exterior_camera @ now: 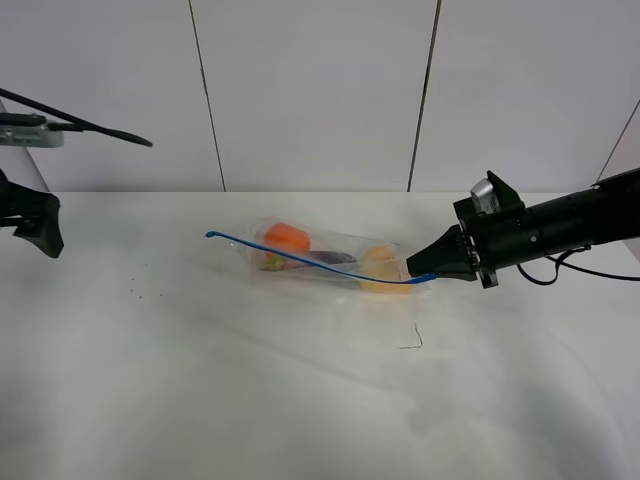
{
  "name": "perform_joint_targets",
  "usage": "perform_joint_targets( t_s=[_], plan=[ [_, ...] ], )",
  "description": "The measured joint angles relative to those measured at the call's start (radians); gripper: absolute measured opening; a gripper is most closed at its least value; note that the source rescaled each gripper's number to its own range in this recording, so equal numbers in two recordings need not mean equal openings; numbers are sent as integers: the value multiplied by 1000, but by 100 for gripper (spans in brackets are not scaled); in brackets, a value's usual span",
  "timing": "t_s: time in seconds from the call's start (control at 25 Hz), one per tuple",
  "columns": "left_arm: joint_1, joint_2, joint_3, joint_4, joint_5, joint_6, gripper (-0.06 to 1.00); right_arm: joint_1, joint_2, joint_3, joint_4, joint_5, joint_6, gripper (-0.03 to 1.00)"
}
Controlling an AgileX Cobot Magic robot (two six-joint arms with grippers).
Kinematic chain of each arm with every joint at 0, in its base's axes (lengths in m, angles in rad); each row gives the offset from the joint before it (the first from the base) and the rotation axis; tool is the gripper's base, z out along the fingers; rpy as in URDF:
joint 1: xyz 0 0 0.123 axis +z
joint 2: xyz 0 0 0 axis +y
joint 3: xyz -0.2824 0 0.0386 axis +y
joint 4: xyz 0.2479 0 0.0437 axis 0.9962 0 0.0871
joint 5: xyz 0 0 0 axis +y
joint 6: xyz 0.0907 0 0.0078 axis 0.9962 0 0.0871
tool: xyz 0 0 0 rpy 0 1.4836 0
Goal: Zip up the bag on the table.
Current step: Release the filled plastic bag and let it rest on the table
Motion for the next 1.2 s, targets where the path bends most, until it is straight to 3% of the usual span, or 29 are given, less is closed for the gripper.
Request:
perform_joint_targets(
  t_s=[0.2,0.52,0.92,1.2],
  plan=[
    [18,-100,29,-44,16,56,100,0,0,0,-3,0,-12,0],
    [19,-313,228,-100,23,84,100,0,0,0,-8,0,-19,0],
    [19,-711,438,-282,40,160,100,0,0,0,-10,0,-27,0],
    [19,-997,587,-289,65,186,100,0,0,0,-10,0,-28,0]
  ],
)
